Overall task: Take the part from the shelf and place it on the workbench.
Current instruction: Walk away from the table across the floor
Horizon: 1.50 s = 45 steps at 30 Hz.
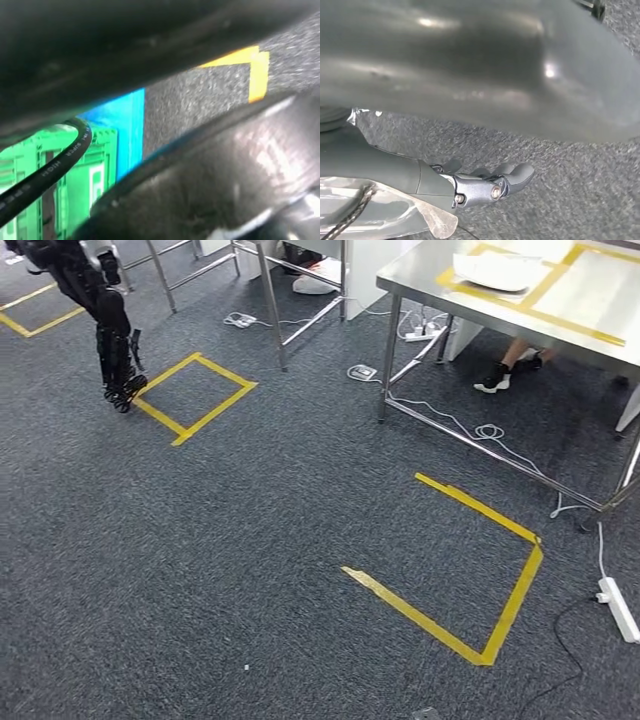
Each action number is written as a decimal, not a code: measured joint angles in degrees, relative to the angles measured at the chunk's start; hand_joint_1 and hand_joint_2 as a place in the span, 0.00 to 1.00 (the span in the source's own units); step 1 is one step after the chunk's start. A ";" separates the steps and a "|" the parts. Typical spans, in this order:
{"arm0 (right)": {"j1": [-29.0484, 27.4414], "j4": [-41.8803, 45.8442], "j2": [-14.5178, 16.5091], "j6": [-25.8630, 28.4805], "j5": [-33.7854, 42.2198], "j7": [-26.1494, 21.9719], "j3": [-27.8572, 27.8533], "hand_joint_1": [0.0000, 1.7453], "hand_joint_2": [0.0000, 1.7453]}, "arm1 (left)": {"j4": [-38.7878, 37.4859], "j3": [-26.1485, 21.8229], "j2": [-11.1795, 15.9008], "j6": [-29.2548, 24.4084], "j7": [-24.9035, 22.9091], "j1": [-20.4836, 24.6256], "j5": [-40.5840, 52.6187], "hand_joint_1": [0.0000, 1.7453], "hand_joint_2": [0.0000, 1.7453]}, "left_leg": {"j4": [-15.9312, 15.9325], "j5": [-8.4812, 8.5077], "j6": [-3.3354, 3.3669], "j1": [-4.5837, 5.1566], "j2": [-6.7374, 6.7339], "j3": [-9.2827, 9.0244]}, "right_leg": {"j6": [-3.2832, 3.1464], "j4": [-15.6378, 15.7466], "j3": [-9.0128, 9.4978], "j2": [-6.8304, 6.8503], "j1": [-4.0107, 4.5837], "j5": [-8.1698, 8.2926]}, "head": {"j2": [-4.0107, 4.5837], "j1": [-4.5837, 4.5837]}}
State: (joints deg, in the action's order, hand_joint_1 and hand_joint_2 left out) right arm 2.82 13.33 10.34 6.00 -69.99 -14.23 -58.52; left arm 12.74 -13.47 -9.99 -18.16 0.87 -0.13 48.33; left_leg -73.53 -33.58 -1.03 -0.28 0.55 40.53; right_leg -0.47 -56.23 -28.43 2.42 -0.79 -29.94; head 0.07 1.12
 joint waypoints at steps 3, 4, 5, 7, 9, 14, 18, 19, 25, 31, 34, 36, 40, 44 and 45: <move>0.17 0.00 0.00 0.04 -0.19 0.06 -0.02 0.00 0.00 | 0.04 -0.57 0.01 0.02 0.01 -0.14 0.68 0.00 0.00 | 8.82 4.68 -0.27 -0.41 -2.00 -4.82 | 0.48 -0.04 0.50 2.07 -0.03 -0.45 | 0.00 -0.01; 0.19 0.00 -0.01 0.07 -0.22 0.08 -0.02 0.00 0.00 | 0.07 -0.74 -0.01 0.02 0.02 -0.07 0.85 0.00 0.00 | 12.29 5.77 -0.09 -0.31 -3.10 -6.65 | 0.83 -0.10 0.54 2.64 0.09 -0.70 | 0.00 -0.03; 0.22 0.00 -0.01 0.10 -0.24 0.08 -0.03 0.00 0.00 | 0.11 -0.89 -0.05 0.01 0.02 -0.02 0.93 0.00 0.00 | 14.59 6.24 0.16 -0.16 -3.93 -7.83 | 1.21 -0.12 0.60 3.17 0.23 -0.95 | 0.00 0.00; 0.41 0.00 -0.02 0.16 -0.25 0.09 -0.04 0.00 0.00 | 0.16 -1.10 -0.12 0.00 0.02 -0.03 0.98 0.00 0.00 | 15.66 6.02 0.90 0.19 -3.86 -8.19 | 1.93 -0.01 0.90 4.16 0.43 -1.33 | 0.00 0.00; 0.66 0.00 -0.02 0.19 -0.27 0.09 -0.04 0.00 0.00 | 0.19 -1.25 -0.12 -0.02 0.02 -0.19 0.98 0.00 0.00 | 15.89 6.14 1.65 0.16 -2.73 -8.17 | 2.58 -0.18 1.34 3.79 0.20 -1.87 | 0.00 0.05; 0.32 0.00 -0.02 0.19 -0.39 0.10 -0.09 0.00 0.00 | 0.28 -1.50 -0.18 -0.04 0.02 -0.01 1.15 0.00 0.00 | 16.14 6.49 2.89 0.28 0.52 -8.03 | 2.80 -15.28 -6.12 -1.99 0.09 -8.97 | 0.00 0.32; 0.18 0.00 -0.03 0.19 -0.52 0.07 -0.13 0.00 0.00 | 0.29 -1.74 -0.27 0.11 0.02 -0.01 1.85 0.00 0.00 | 16.11 6.46 2.93 0.58 3.77 -8.34 | 1.82 -9.62 -5.19 -3.66 0.20 -2.75 | 0.00 0.30; 0.21 0.00 -0.07 0.20 -0.59 0.06 -0.13 0.00 0.00 | 0.30 -1.82 -0.34 0.21 0.02 0.06 2.02 0.00 0.00 | 16.02 6.43 2.84 0.69 4.49 -8.36 | 1.45 -5.81 -3.71 -5.07 0.16 -0.98 | 0.00 0.27; 0.33 0.00 -0.18 0.30 -0.85 0.05 -0.14 0.00 0.00 | 0.33 -2.67 -0.66 0.43 -0.15 -0.05 3.43 0.00 0.00 | 15.05 6.27 0.91 0.31 6.34 -7.03 | 0.50 -0.26 -0.91 -5.21 0.20 0.63 | 0.00 0.13; 0.06 0.00 -0.17 0.33 -0.90 0.07 -0.15 0.00 0.00 | 0.39 -3.30 -0.63 0.43 -0.17 0.05 4.19 0.00 0.00 | 0.82 0.31 -0.54 -0.31 0.01 -0.40 | 0.04 0.35 0.01 0.33 0.16 0.32 | 0.00 -0.27; 0.22 0.00 -0.16 0.36 -0.96 0.07 -0.15 0.00 0.00 | 0.44 -3.72 -0.64 0.42 -0.22 -0.04 4.59 0.00 0.00 | 10.47 5.32 -0.75 -0.56 -2.64 -5.54 | 0.66 0.20 0.49 2.38 0.22 -0.29 | 0.00 -0.32; 0.30 0.00 -0.17 0.41 -1.03 0.07 -0.15 0.00 0.00 | 0.51 -3.93 -0.71 0.42 -0.26 0.07 4.80 0.00 0.00 | 15.19 6.54 -0.18 -0.31 -4.34 -7.97 | 1.38 0.05 0.58 3.45 0.47 -0.88 | 0.00 -0.20; 0.74 0.00 -0.17 0.44 -1.08 0.06 -0.15 0.00 0.00 | 0.57 -4.29 -0.77 0.40 -0.31 -0.19 4.86 0.00 0.00 | 15.80 6.41 1.43 -0.13 -2.48 -8.02 | 2.62 -0.60 1.21 3.68 0.24 -2.20 | 0.00 -0.01; 0.62 -0.01 -0.17 0.43 -1.08 0.06 -0.15 0.00 0.00 | 0.57 -4.40 -0.79 0.41 -0.34 0.00 4.87 0.00 0.00 | 16.00 6.72 2.42 -0.03 0.13 -7.90 | 2.80 -13.64 -5.06 -1.81 0.11 -8.87 | 0.00 0.29; 0.48 -0.01 -0.17 0.43 -1.08 0.07 -0.15 0.00 0.00 | 0.57 -4.41 -0.80 0.43 -0.34 0.01 4.87 0.00 0.00 | 15.99 6.72 2.50 0.13 0.93 -7.89 | 2.63 -16.48 -6.78 -2.15 0.17 -9.40 | 0.00 0.29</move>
State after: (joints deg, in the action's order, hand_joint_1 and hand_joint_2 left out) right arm 3.30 13.32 10.16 6.43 -71.07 -14.16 -58.66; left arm 13.31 -17.88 -10.79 -17.73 0.53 -0.12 53.20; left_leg -57.54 -26.86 1.47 -0.15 1.48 32.64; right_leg 2.17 -72.71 -35.21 0.26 -0.62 -39.34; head 0.07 1.41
